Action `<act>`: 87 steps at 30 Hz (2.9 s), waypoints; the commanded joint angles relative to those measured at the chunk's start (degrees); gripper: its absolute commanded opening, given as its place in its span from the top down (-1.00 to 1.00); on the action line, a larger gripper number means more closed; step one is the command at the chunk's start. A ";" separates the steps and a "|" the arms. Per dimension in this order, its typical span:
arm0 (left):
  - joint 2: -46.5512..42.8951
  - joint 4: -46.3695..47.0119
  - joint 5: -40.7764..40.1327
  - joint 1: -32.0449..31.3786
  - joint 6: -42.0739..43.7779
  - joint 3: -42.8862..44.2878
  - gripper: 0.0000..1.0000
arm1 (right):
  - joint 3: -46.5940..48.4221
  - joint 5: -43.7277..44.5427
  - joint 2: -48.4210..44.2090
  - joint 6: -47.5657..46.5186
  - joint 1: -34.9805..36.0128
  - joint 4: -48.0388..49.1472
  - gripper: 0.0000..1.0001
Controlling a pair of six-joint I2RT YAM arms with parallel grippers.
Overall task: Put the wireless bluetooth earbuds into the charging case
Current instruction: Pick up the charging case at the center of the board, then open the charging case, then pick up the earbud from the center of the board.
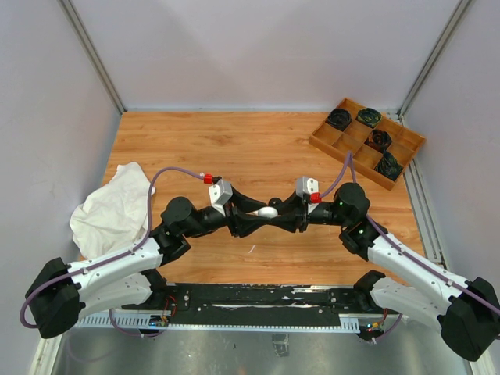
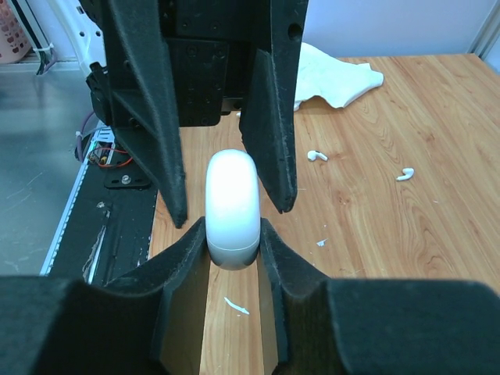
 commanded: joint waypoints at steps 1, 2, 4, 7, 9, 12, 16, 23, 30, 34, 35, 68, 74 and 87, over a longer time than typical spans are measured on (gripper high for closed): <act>-0.35 -2.26 -5.41 -0.23 0.96 1.76 0.01 | -0.32 0.30 -0.52 -1.35 -0.65 0.61 0.99; -0.44 -2.78 -6.47 -0.16 0.97 2.00 0.05 | -0.31 0.07 -0.44 -1.40 -0.60 0.50 0.99; -0.64 -3.27 -7.65 0.18 0.66 2.25 0.09 | -0.24 -0.46 -0.20 -1.68 -0.70 0.29 0.99; -0.84 -3.01 -7.60 1.16 -0.92 2.41 0.10 | -0.17 -0.89 0.21 -2.15 -0.72 -0.27 0.99; -0.71 -2.77 -7.13 1.58 -1.82 2.64 0.10 | -0.18 -1.12 0.56 -2.47 -0.67 -0.53 0.99; -0.41 -2.79 -7.21 1.98 -2.46 2.88 0.09 | -0.08 -1.57 0.83 -2.70 -0.67 -0.68 0.99; -0.41 -2.46 -7.02 2.73 -4.03 3.17 0.02 | 0.03 -1.61 1.34 -3.33 -0.69 -1.51 0.99; -0.33 -3.83 -8.92 3.31 -4.83 3.67 -0.07 | -0.04 -1.38 2.09 -3.44 -0.67 -1.49 0.99; 0.57 -4.96 -9.75 3.80 -5.76 4.27 -0.13 | -0.18 0.30 2.12 -3.36 -0.69 -1.53 0.99; 0.26 -5.66 -10.50 3.82 -5.70 4.12 -0.22 | 0.13 2.86 2.41 -3.66 -0.68 -2.86 0.99; 0.11 -5.85 -10.88 3.81 -5.82 4.06 -0.23 | 0.46 3.72 2.66 -3.98 -0.67 -3.68 0.99; 13.00 -46.61 -48.58 23.50 -20.23 11.30 -0.27 | -6.81 28.64 7.19 -6.17 -0.67 0.08 0.99; 20.35 -43.20 -44.51 29.31 -20.00 14.32 -0.24 | -6.73 28.80 8.09 -6.18 -0.67 0.39 0.99; 30.11 -49.52 -48.08 31.95 -22.54 18.29 -0.20 | -6.56 29.05 8.42 -6.35 -0.67 0.18 0.99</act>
